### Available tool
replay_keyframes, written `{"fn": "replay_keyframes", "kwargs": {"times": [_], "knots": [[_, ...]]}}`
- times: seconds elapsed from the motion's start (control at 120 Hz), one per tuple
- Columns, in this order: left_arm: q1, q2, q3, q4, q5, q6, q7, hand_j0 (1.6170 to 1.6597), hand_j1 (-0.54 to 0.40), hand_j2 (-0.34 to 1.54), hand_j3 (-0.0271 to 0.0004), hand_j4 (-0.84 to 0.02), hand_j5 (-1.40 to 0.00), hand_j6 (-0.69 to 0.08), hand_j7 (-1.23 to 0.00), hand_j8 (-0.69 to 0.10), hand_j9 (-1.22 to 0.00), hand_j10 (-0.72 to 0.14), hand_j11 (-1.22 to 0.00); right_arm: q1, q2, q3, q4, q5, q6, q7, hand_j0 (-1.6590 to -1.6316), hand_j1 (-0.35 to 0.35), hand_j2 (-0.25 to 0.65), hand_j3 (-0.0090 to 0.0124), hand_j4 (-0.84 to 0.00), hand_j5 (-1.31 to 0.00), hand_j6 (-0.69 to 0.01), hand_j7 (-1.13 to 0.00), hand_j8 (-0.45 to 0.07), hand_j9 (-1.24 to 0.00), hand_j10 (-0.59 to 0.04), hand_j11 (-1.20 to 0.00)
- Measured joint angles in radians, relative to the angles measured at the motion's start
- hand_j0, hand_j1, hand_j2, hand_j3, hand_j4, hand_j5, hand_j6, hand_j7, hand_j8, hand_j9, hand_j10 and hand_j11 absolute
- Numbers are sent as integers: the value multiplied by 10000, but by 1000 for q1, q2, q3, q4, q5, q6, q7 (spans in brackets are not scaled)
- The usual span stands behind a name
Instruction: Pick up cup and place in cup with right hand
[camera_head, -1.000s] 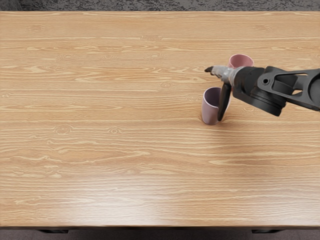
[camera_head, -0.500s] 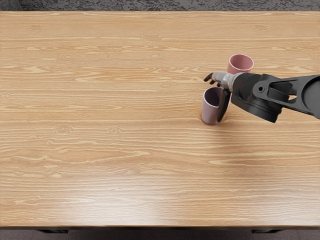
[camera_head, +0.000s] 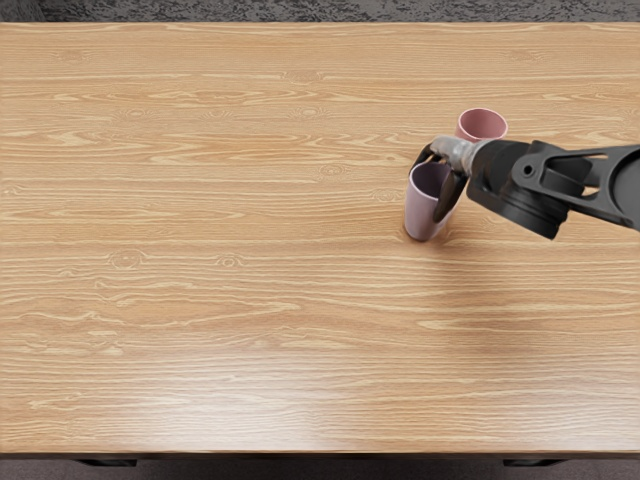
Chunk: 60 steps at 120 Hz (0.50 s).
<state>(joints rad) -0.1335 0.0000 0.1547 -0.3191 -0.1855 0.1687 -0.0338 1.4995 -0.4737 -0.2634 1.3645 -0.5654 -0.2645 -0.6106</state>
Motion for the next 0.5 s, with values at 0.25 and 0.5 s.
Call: {"fn": "replay_keyframes", "kwargs": {"times": [0.25,0.5], "knots": [[0,0,-1,0,0,0,0,16581,3444,6,0,-39,-51,-39,-50,-39,-50,-39,-50,14,-89,166,-25,7,25,0,-16518,1994,994,2,-2930,-8475,-1546,-7786,-1247,-8327,-2941,-8249],[0,0,-1,0,0,0,0,16581,3444,6,0,-39,-50,-39,-50,-39,-50,-38,-50,49,-163,286,-150,5,52,0,-16515,2060,1056,6,-2753,-8722,-1357,-7989,-1079,-8510,-2789,-8425]]}}
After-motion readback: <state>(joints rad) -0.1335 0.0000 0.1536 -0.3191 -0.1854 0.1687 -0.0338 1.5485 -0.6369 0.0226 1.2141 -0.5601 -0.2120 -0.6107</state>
